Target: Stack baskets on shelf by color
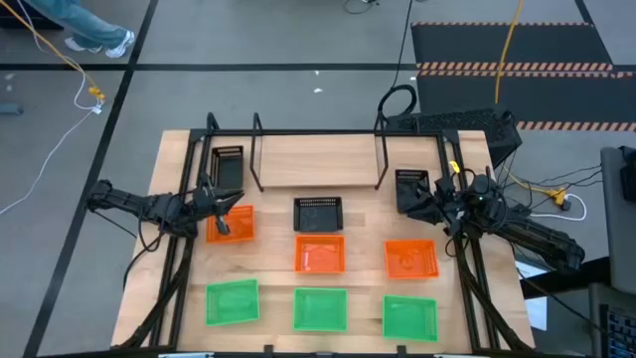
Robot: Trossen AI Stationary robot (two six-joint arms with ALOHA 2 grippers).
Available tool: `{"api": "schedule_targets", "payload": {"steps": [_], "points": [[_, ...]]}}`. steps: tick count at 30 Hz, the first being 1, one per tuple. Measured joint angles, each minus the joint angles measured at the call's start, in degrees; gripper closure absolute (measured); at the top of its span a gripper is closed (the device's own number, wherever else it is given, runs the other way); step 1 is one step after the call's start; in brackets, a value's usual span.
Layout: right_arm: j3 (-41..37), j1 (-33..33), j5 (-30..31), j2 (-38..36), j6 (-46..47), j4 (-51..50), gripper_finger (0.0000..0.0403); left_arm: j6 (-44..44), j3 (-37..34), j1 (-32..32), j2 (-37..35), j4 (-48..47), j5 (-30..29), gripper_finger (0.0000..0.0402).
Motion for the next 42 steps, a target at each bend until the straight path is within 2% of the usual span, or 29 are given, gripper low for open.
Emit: {"api": "schedule_targets", "payload": {"steps": [23, 31, 42], "points": [[0.00, 0.00, 0.00, 0.02, 0.00, 0.00, 0.0332, 0.00, 0.00, 0.01, 0.00, 0.00, 0.00, 0.0360], [0.00, 0.00, 0.04, 0.02, -18.17, 0.02, 0.0332, 0.00, 0.00, 0.01, 0.00, 0.00, 0.00, 0.0360], [-0.01, 0.00, 0.02, 0.02, -19.54, 0.02, 0.0332, 0.00, 0.00, 0.01, -0.01, 0.00, -0.02, 0.0360]]}}
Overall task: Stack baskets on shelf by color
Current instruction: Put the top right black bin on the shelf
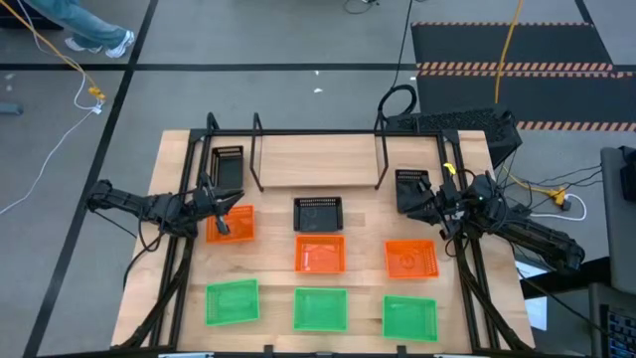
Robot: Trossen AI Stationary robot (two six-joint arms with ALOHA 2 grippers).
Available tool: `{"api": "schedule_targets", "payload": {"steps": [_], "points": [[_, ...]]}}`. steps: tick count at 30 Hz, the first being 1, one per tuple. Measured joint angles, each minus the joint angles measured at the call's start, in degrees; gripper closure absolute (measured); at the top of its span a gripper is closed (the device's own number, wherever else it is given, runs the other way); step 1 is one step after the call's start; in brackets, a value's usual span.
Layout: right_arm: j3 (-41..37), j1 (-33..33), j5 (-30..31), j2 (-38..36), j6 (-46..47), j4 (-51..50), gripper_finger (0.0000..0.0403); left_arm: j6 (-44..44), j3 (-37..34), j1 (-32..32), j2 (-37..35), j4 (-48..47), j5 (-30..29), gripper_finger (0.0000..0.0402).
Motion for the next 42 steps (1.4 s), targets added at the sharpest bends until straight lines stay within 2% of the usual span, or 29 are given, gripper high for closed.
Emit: {"api": "schedule_targets", "payload": {"steps": [9, 17, 19, 21, 23, 25, 27, 31, 33, 36, 39, 42], "points": [[0.00, 0.01, 0.21, 0.00, 0.00, 0.45, 0.0332, 0.00, 0.00, 0.00, 0.00, 0.00, 0.02, 0.0360], [-0.01, 0.00, 9.91, 0.00, 0.23, 11.49, 0.0332, 2.05, 0.00, 0.01, -0.01, 0.09, -0.53, 0.0360], [-0.01, 0.02, 19.22, 0.12, 0.33, 14.13, 0.0332, 2.34, 0.00, 0.01, -0.01, 0.19, -0.55, 0.0360], [-0.01, -0.02, 29.43, 0.22, 5.53, 12.48, 0.0332, 2.36, 0.00, 0.01, 0.00, 1.34, -0.56, 0.0360], [-0.01, -0.03, 34.62, 0.82, 5.30, 8.77, 0.0332, 2.38, 0.00, 0.01, -0.01, 3.55, -0.57, 0.0360], [0.01, -0.04, 34.46, 2.21, 1.46, 5.35, 0.0332, 2.16, 0.00, 0.01, -0.01, 6.18, -0.57, 0.0360], [0.01, 0.10, 31.90, 3.87, 0.37, 5.98, 0.0332, 1.69, 0.00, 0.01, -0.01, 8.60, -0.57, 0.0360], [0.01, 0.13, 20.50, 7.21, 7.74, 14.07, 0.0332, 2.35, 0.00, 0.03, -0.01, 14.48, -0.57, 0.0360], [0.56, 0.13, 18.08, 8.60, 11.13, 18.17, 0.0332, 5.34, 0.00, 0.21, 0.01, 18.67, -0.57, 0.0360], [2.57, 0.11, 21.08, 10.62, 11.86, 14.08, 0.0332, 7.88, 0.02, 0.34, -0.03, 24.63, -0.57, 0.0360], [5.10, 0.11, 22.55, 13.54, 6.33, 10.56, 0.0332, 5.51, 0.02, 0.34, 0.01, 25.15, -0.55, 0.0360], [7.25, 0.08, 22.52, 17.29, 5.02, 6.97, 0.0332, 2.85, 0.02, 0.34, 0.01, 23.53, -0.55, 0.0360]]}}
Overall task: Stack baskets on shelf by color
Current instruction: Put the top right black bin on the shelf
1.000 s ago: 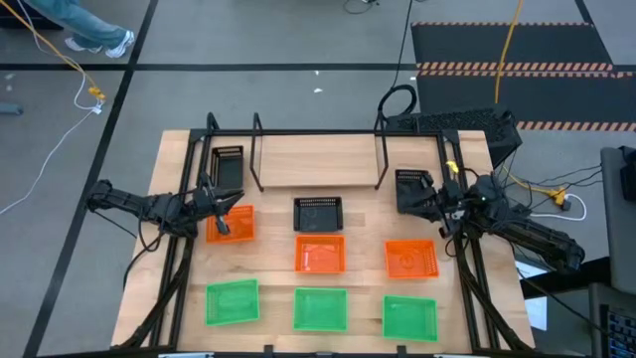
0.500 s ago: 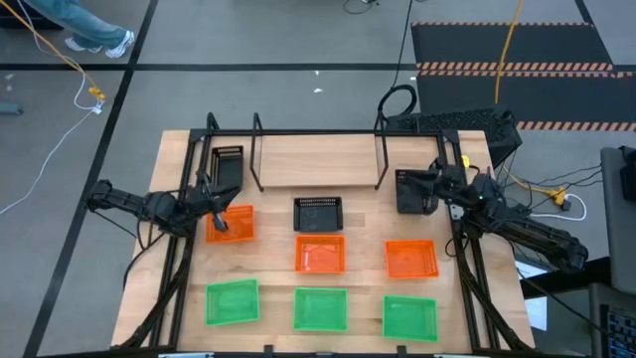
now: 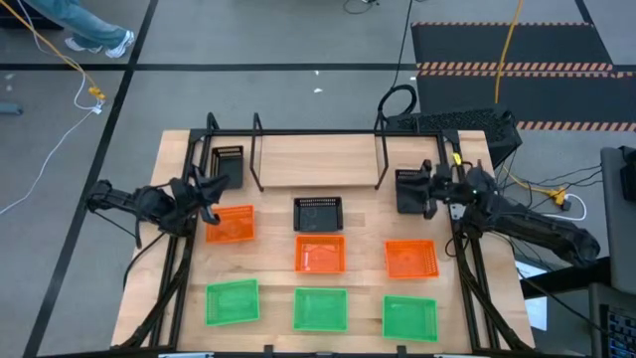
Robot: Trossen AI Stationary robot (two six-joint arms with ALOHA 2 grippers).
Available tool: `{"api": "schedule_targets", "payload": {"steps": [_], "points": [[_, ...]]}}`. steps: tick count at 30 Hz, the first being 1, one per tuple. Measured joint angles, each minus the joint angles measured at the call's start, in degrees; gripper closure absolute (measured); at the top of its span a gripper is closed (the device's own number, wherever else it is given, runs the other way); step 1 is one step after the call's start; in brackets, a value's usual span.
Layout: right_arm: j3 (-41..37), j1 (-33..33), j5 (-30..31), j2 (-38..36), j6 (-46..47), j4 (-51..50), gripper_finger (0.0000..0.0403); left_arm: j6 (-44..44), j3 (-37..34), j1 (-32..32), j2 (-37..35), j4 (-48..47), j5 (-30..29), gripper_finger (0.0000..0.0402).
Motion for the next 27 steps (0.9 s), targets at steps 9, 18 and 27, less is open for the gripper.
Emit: {"api": "schedule_targets", "payload": {"steps": [9, 18, 27], "points": [[12.20, 0.00, 3.16, 12.06, -5.97, -20.01, 0.0332, 1.81, -0.02, 0.25, -0.02, -0.98, -1.42, 0.0360], [33.79, -0.02, 22.04, 21.46, -21.89, -62.07, 0.0332, -1.52, -0.02, 0.31, -0.02, -2.35, -2.63, 0.0360], [34.07, 4.50, 13.33, 28.63, -19.74, -69.35, 0.0293, 4.32, -0.02, 0.31, 0.00, -2.02, -3.54, 0.0360]]}}
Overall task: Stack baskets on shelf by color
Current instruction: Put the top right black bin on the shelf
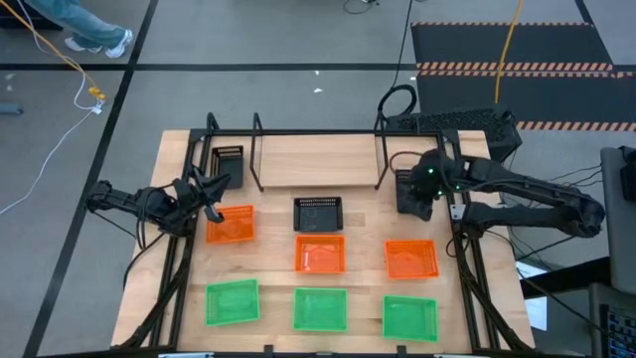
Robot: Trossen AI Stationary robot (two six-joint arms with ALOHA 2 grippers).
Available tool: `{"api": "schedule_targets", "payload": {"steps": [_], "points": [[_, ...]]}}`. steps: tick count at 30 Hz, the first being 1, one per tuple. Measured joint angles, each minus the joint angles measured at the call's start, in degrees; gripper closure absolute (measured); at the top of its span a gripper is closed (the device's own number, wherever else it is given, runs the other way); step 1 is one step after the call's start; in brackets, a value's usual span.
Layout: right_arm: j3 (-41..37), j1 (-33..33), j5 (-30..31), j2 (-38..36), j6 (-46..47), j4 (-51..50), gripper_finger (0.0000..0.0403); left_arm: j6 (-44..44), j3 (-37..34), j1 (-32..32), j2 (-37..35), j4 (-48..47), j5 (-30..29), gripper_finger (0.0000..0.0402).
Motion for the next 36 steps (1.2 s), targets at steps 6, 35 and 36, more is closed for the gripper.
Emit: {"api": "schedule_targets", "payload": {"steps": [6, 35, 36], "points": [[-0.02, 5.26, 4.58, 5.85, 1.93, -0.55, 0.0238, 3.97, 0.00, 0.00, 0.00, -0.19, -0.48, 0.0360], [-1.11, 9.53, 6.12, 22.63, 5.10, 1.75, 0.0279, 1.05, 0.00, 0.00, 0.00, -6.79, -0.49, 0.0360], [-1.10, 9.53, 6.12, 23.12, 5.10, 1.77, 0.0289, 0.47, 0.00, 0.00, 0.00, -7.05, -0.50, 0.0360]]}}
